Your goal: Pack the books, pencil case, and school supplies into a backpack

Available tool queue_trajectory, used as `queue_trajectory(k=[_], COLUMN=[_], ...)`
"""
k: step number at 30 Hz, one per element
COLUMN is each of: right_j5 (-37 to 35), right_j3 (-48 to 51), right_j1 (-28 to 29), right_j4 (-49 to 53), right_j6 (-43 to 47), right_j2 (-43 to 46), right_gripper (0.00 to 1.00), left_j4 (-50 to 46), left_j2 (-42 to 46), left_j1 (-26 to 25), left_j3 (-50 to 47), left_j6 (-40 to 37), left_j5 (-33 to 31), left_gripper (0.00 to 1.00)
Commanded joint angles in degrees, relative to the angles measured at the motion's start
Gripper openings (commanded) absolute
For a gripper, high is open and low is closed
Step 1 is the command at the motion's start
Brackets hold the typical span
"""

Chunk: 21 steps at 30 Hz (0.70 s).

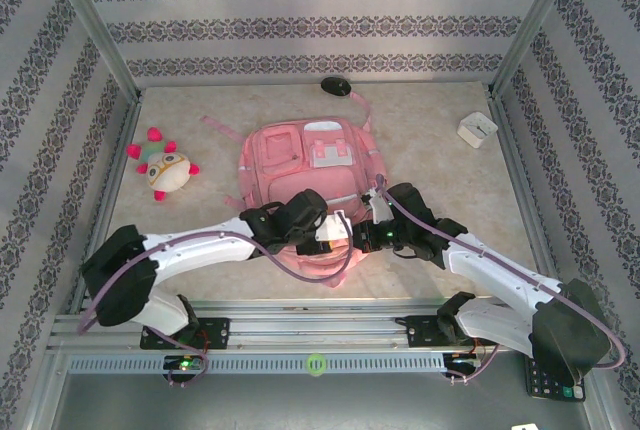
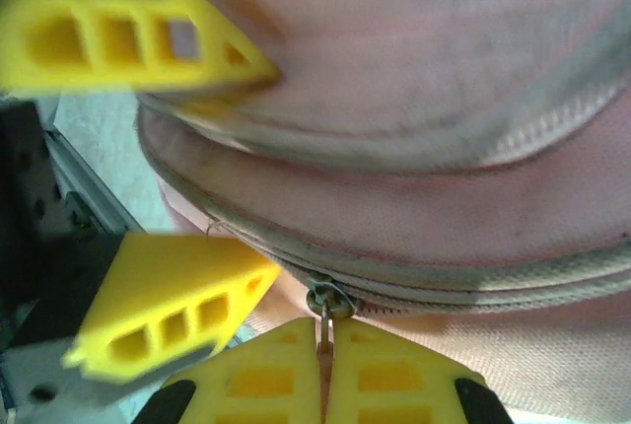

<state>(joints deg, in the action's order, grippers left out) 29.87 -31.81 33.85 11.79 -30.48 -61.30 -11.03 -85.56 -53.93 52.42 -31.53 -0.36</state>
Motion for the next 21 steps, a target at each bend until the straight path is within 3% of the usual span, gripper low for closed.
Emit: queue_trajectory(k=[1,4,8,13,15,18,21], right_j5=[1.22,2.38,3.27,2.77,2.19,2.53,2.6], right_j3=[0.78,1.98,2.99,2.46,2.5,2.65,1.98], right_j1=[-0.94,-4.08,-7.39,-2.28,-0.64,0.78,1.61], right_j4=[-1.08,-0.51,1.31,-0.27,-2.23,-5.82,-6.67], right_j6=[-0.26,0.13,1.65,1.77,0.72,-0.92,-1.04], right_j2=[1.52,3.32,4.64,3.1,2.09,0.23,-1.14], right_gripper=[0.0,0.0,0.0,0.0,0.0,0.0,0.0], left_j4=[2.58,0.83,-7.0,-16.65,-18.51,-19.6,-14.3], left_j2=[0.41,4.88,14.23,23.68,24.85,24.36,21.85], left_j1=[-0.25,0.55,4.89,10.18,10.5,10.28,7.53], left_j3=[0.06,-3.81,-7.85,-10.26,-9.56,-6.62,-3.88], left_j6=[-2.4,-6.68,-9.81,-14.69,-15.0,-12.2,-5.19], left_j5=[-2.83,-2.04,3.46,2.32,1.55,6.38,7.83], left_gripper=[0.42,0.18,0.14,0.16,0.21,0.51,0.68])
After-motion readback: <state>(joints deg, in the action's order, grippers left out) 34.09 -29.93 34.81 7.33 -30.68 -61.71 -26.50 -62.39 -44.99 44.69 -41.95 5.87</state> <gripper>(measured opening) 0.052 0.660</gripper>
